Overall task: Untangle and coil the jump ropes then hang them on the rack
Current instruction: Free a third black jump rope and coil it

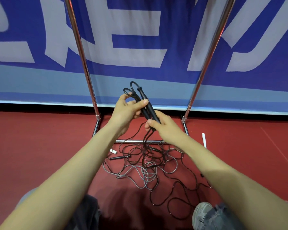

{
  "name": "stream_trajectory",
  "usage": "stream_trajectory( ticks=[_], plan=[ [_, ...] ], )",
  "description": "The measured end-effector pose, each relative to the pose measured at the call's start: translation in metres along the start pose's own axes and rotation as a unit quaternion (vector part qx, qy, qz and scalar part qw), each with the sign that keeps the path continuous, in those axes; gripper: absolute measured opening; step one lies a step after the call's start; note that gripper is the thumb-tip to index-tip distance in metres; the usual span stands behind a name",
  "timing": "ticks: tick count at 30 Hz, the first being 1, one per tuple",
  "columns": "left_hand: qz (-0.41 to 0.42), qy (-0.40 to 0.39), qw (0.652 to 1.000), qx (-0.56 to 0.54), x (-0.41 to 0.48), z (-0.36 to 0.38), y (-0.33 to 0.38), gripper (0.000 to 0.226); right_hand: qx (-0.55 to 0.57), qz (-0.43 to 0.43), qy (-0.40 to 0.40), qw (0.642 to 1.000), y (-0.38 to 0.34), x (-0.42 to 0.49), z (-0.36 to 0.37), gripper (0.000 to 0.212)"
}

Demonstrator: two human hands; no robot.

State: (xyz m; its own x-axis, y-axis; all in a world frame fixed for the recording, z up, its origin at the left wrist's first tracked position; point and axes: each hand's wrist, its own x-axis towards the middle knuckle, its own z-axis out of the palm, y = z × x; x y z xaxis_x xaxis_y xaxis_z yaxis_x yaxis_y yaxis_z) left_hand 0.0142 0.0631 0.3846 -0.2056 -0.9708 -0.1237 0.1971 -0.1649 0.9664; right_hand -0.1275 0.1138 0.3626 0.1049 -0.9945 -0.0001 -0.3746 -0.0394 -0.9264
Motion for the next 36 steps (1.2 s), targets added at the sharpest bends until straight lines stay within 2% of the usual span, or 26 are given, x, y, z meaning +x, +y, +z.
stream_trajectory(
  ticks=[4, 6, 7, 9, 11, 13, 17, 21, 23, 27, 32, 36],
  plan=[
    [-0.019, -0.026, 0.996, 0.080, -0.005, 0.016, -0.016, 0.073, 0.187, 0.001, 0.059, 0.981, -0.005, 0.007, -0.009, 0.018],
    [-0.016, -0.116, 0.985, 0.125, -0.009, 0.022, -0.028, 0.063, 0.279, -0.003, 0.078, 0.957, -0.009, 0.008, -0.016, 0.012],
    [-0.006, -0.164, 0.973, 0.165, -0.012, 0.023, -0.032, 0.058, 0.290, -0.007, 0.087, 0.953, -0.011, 0.008, -0.021, 0.013],
    [-0.007, -0.192, 0.957, 0.216, -0.014, 0.018, -0.033, 0.045, 0.226, -0.017, 0.123, 0.966, -0.011, 0.008, -0.029, 0.017],
    [-0.006, -0.165, 0.965, 0.203, -0.010, 0.010, -0.030, 0.024, 0.120, -0.022, 0.164, 0.979, -0.010, 0.008, -0.040, 0.018],
    [0.002, -0.141, 0.970, 0.200, -0.006, 0.002, -0.021, 0.017, 0.077, -0.011, 0.185, 0.980, -0.007, 0.008, -0.049, 0.018],
    [0.038, -0.106, 0.966, 0.233, 0.000, -0.008, -0.012, 0.020, 0.087, 0.036, 0.177, 0.980, -0.003, 0.007, -0.060, 0.012],
    [0.051, -0.079, 0.968, 0.231, 0.004, -0.019, -0.016, 0.020, 0.120, 0.053, 0.109, 0.985, -0.004, 0.002, -0.060, 0.012],
    [0.056, -0.083, 0.966, 0.240, 0.004, -0.021, -0.016, 0.018, 0.131, 0.064, 0.093, 0.985, -0.004, 0.001, -0.058, 0.012],
    [0.070, -0.123, 0.956, 0.258, 0.002, -0.025, -0.013, 0.021, 0.117, 0.089, 0.116, 0.982, -0.001, 0.003, -0.058, 0.012],
    [0.075, -0.129, 0.955, 0.258, 0.000, -0.025, -0.009, 0.025, 0.026, 0.085, 0.114, 0.990, 0.006, 0.005, -0.056, 0.015],
    [0.027, -0.113, 0.973, 0.197, 0.005, -0.031, -0.008, 0.018, 0.056, 0.032, 0.090, 0.994, -0.004, 0.000, -0.059, 0.012]
  ],
)
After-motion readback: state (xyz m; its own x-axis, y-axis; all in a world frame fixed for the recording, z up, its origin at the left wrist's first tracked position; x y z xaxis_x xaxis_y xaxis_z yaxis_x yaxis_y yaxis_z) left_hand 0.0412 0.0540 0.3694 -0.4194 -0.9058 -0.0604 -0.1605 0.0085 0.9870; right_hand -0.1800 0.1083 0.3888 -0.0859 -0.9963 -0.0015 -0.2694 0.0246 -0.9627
